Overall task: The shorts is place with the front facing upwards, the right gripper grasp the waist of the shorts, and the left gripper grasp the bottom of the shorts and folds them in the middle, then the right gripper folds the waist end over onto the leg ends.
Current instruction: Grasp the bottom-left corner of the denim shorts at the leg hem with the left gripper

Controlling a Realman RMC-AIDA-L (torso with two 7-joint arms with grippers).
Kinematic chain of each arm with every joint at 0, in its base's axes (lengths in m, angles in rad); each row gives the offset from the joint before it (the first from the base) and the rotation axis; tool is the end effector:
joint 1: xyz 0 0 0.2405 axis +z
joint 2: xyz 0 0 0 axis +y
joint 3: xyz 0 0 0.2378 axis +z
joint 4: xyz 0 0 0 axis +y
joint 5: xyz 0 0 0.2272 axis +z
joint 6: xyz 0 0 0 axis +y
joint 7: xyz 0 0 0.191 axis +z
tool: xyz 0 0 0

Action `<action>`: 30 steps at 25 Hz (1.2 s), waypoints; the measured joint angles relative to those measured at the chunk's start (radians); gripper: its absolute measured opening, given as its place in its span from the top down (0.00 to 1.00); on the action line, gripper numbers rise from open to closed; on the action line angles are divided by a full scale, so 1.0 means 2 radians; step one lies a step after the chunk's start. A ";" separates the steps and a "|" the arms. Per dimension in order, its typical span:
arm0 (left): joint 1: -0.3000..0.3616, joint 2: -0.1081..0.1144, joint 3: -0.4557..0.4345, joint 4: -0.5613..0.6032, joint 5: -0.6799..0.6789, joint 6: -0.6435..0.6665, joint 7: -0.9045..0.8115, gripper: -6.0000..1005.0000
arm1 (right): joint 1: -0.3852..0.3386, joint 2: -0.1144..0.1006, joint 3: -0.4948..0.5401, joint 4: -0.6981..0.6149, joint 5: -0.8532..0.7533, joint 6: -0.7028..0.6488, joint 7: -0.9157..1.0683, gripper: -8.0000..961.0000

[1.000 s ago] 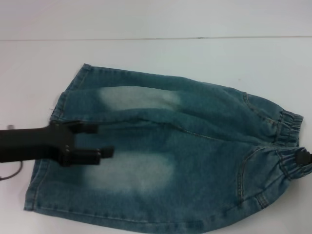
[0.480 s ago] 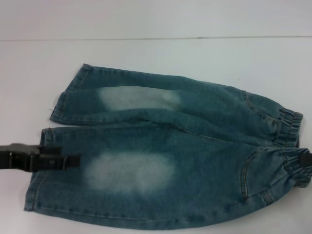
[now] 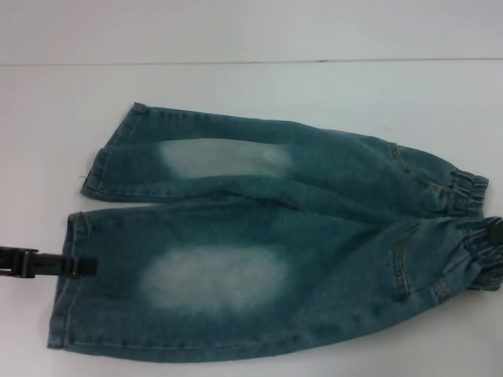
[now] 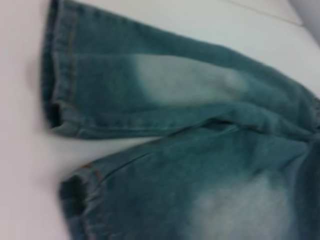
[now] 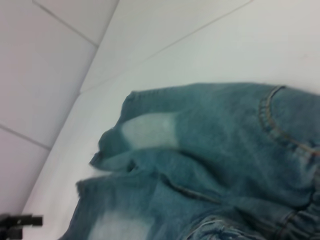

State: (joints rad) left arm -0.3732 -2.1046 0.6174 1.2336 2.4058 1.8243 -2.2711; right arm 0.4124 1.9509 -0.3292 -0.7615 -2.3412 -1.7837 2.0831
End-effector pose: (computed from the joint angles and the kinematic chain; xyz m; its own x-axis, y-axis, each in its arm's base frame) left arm -0.2926 0.3003 0.0486 0.3922 0.8847 0.2519 0.9196 -0.3705 -0.1303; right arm 0.3348 0.2972 0.0592 0.2227 -0.8643 -0.4509 -0.9549 -0.2865 0.0776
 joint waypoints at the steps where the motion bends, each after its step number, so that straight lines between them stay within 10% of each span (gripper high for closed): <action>1: -0.001 0.000 0.000 0.003 0.009 0.000 -0.009 0.07 | 0.000 -0.001 0.003 0.002 0.000 0.004 0.000 0.95; 30: -0.021 -0.008 0.013 -0.008 0.119 0.024 -0.093 0.07 | 0.014 -0.002 0.003 0.004 -0.002 0.007 -0.003 0.94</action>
State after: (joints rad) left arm -0.4158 -2.1210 0.6433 1.2179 2.6438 1.8722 -2.4572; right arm 0.4411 1.9461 -0.3237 -0.7532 -2.3455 -1.7695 2.0766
